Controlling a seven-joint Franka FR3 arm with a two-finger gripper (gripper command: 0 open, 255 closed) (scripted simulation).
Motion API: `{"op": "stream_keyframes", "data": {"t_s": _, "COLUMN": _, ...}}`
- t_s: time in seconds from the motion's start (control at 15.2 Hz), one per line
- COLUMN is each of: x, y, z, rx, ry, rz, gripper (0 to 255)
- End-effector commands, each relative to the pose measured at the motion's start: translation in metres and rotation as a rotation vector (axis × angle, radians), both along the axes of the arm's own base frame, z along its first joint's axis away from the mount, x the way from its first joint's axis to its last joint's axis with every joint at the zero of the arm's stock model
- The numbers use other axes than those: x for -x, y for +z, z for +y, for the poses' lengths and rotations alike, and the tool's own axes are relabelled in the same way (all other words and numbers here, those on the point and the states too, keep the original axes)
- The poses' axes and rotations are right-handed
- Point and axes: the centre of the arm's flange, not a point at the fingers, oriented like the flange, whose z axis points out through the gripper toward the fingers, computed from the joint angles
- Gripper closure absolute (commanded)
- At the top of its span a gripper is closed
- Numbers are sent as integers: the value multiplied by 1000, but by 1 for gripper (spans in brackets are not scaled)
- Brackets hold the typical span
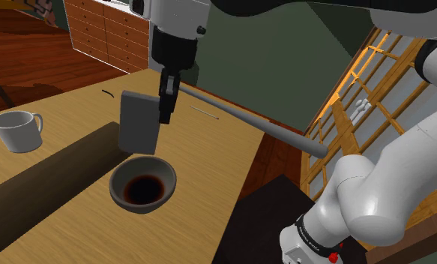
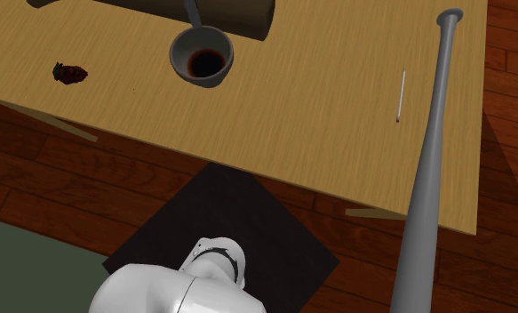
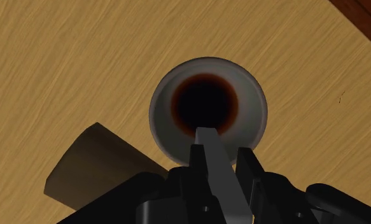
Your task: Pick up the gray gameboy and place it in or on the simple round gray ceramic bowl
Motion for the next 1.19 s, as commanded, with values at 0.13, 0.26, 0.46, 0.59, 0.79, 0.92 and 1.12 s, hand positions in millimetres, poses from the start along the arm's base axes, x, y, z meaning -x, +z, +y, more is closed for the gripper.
{"op": "stream_keyframes", "data": {"t_s": 0.13, "x": 1, "y": -22, "z": 1, "rx": 0, "ry": 0, "rz": -1, "gripper": 255}}
{"op": "stream_keyframes", "data": {"t_s": 0.26, "x": 1, "y": -32, "z": 1, "rx": 0, "ry": 0, "rz": -1, "gripper": 255}}
{"op": "stream_keyframes", "data": {"t_s": 0.46, "x": 1, "y": -48, "z": 1, "rx": 0, "ry": 0, "rz": -1, "gripper": 255}}
{"op": "stream_keyframes", "data": {"t_s": 0.59, "x": 1, "y": -59, "z": 1, "rx": 0, "ry": 0, "rz": -1, "gripper": 255}}
{"op": "stream_keyframes", "data": {"t_s": 0.79, "x": 1, "y": -74, "z": 1, "rx": 0, "ry": 0, "rz": -1, "gripper": 255}}
{"op": "stream_keyframes", "data": {"t_s": 0.92, "x": 1, "y": -85, "z": 1, "rx": 0, "ry": 0, "rz": -1, "gripper": 255}}
{"op": "stream_keyframes", "data": {"t_s": 1.12, "x": 1, "y": -85, "z": 1, "rx": 0, "ry": 0, "rz": -1, "gripper": 255}}
